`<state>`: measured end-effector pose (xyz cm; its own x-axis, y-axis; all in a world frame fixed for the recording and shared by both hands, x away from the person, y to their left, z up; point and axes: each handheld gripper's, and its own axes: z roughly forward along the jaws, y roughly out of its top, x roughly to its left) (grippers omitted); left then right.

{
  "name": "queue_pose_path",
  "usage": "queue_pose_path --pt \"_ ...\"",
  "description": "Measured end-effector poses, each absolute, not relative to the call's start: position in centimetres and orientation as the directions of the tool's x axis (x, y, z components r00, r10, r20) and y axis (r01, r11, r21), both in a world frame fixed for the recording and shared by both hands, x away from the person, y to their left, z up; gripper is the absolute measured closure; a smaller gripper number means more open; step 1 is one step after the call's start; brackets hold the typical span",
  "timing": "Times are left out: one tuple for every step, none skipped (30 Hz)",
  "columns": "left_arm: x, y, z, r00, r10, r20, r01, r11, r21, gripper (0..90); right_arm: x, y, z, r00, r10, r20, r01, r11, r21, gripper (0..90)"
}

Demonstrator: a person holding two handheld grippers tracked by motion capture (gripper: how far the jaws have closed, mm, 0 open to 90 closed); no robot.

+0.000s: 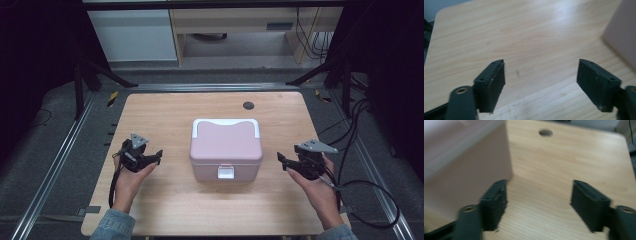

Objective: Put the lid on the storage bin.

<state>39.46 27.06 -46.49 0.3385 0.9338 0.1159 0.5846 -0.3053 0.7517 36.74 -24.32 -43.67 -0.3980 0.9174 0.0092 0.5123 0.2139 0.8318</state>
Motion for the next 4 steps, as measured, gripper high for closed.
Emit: queue_pose_path --pt "39.5 27.3 -47.0 0.339 0.933 0.122 0.589 -0.311 0.746 14.6 37.2 -24.4 -44.5 -0.385 0.923 0.014 0.531 0.209 0.821 20.4" --pt "39.6 27.5 -47.6 0.35 0.929 0.121 0.598 -0.321 0.735 13.0 37.6 -24.5 -45.4 -0.375 0.926 0.03 0.549 0.197 0.812 16.5" --pt "39.6 27.7 -48.0 0.359 0.926 0.118 0.604 -0.327 0.727 11.5 38.1 -24.6 -46.4 -0.367 0.929 0.049 0.571 0.183 0.801 14.0" --pt "39.6 27.8 -48.2 0.361 0.925 0.117 0.609 -0.329 0.722 9.9 38.5 -24.6 -47.1 -0.36 0.931 0.061 0.584 0.174 0.793 12.4"
